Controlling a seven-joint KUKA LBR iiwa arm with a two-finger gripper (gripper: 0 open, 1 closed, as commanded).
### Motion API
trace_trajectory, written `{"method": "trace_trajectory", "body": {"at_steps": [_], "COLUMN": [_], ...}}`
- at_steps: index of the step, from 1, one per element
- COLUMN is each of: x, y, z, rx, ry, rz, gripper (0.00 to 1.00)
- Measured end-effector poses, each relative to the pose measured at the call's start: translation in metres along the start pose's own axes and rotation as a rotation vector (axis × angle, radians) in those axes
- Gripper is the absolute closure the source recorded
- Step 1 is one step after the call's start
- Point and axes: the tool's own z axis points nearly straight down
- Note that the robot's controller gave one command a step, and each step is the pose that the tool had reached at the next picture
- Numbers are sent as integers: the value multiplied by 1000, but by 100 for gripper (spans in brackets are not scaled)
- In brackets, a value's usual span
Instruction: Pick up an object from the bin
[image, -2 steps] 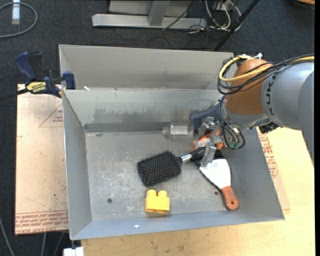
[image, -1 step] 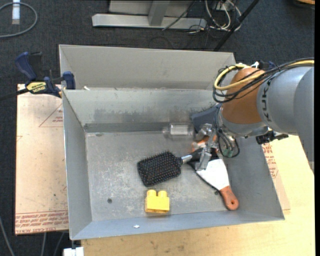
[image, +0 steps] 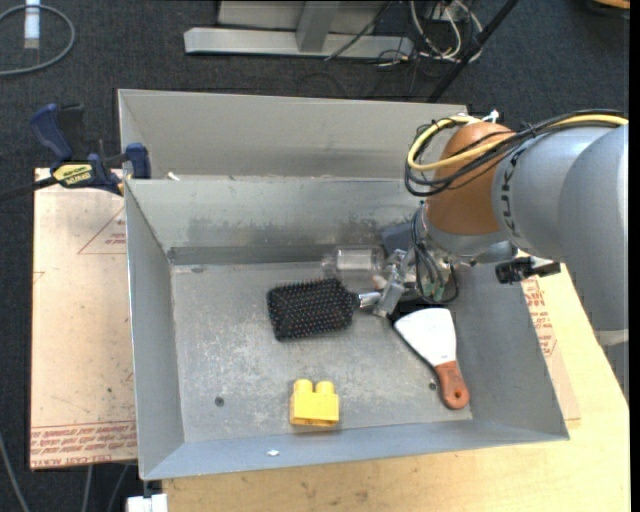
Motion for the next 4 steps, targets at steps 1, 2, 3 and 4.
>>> {"method": "trace_trajectory", "body": {"at_steps": [1,2,3,4], "x": [0,2,5,35], "y": [0,-6,-14,-34], "z": [0,-49,-100,-132], "rx": [0,2,1,1], "ry": [0,7,2,5], "rz": [0,-22,-57,-73], "gripper": [100,100,100,100]}}
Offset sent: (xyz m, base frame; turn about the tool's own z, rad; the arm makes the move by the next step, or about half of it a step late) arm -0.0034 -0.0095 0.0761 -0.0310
